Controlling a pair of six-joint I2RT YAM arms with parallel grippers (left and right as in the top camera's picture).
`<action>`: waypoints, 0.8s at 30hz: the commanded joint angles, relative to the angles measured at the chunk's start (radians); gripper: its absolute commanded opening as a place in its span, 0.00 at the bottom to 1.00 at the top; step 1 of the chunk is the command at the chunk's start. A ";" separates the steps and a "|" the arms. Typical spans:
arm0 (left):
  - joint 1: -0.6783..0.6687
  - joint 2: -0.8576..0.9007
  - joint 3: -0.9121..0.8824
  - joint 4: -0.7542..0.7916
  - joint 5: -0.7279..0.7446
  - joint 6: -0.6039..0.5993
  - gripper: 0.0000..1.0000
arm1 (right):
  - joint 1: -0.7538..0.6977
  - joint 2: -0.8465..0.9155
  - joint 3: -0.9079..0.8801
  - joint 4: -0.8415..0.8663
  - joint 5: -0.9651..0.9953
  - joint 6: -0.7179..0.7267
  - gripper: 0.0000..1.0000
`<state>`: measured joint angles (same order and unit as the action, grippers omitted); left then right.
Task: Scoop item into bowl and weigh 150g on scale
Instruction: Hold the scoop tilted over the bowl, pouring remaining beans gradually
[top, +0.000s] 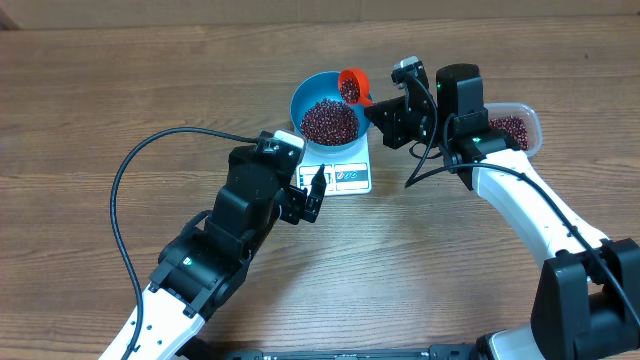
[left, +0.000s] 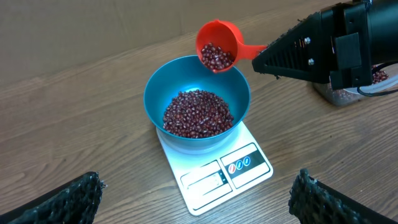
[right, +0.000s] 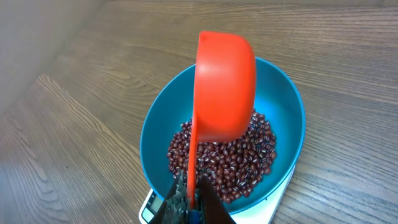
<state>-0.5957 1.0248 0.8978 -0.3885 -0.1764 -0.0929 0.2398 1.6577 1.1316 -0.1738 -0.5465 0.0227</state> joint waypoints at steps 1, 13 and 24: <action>0.000 -0.020 0.003 0.002 -0.006 0.026 0.99 | -0.006 -0.028 0.029 0.000 -0.008 0.003 0.04; 0.000 -0.020 0.003 0.002 -0.006 0.026 1.00 | -0.005 -0.028 0.029 -0.016 0.027 -0.001 0.04; 0.000 -0.020 0.003 0.002 -0.006 0.026 1.00 | -0.005 -0.028 0.029 -0.012 0.016 0.013 0.04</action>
<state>-0.5957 1.0248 0.8978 -0.3885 -0.1764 -0.0929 0.2371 1.6577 1.1316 -0.1944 -0.5198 0.0296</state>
